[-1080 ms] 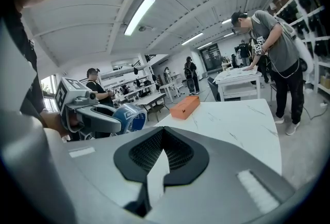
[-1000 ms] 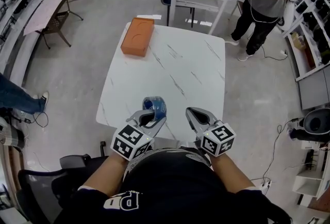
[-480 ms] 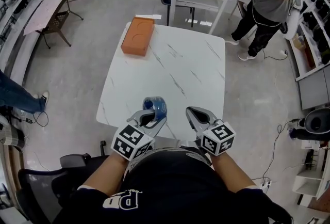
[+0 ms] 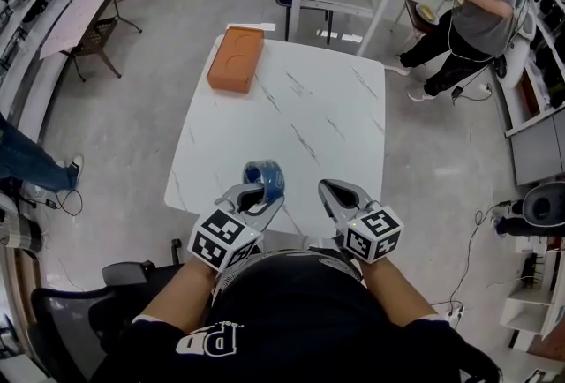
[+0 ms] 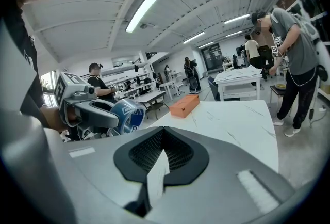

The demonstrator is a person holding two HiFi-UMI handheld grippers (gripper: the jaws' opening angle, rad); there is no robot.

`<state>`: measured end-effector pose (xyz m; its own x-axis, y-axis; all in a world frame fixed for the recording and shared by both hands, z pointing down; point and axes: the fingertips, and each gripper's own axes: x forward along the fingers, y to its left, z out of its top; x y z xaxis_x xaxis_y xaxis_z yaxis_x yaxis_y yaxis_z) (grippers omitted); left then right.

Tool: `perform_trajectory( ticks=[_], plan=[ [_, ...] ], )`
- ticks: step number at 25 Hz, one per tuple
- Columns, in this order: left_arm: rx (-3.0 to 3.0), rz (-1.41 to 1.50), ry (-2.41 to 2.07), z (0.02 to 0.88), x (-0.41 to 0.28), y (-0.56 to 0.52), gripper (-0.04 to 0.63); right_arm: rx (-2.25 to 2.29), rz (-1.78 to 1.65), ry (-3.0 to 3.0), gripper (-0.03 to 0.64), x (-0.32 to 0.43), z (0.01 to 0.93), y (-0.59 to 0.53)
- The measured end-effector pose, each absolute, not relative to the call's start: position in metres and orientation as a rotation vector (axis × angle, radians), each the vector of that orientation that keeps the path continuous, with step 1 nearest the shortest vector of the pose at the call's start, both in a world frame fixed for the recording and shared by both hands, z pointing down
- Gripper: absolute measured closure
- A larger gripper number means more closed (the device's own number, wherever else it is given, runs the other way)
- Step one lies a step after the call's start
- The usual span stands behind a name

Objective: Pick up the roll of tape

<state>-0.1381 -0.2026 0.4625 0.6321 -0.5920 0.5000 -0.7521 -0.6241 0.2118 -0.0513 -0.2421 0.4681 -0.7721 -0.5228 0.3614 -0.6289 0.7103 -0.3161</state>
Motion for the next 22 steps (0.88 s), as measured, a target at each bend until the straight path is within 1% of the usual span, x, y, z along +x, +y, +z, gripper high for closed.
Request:
perform_trajectory(
  ticks=[22],
  plan=[
    [2.452, 0.569, -1.061, 0.4652, -0.1324, -0.2067, 0.460, 0.901, 0.653, -2.666, 0.618, -0.0493, 0.4748, -0.2422]
  ],
)
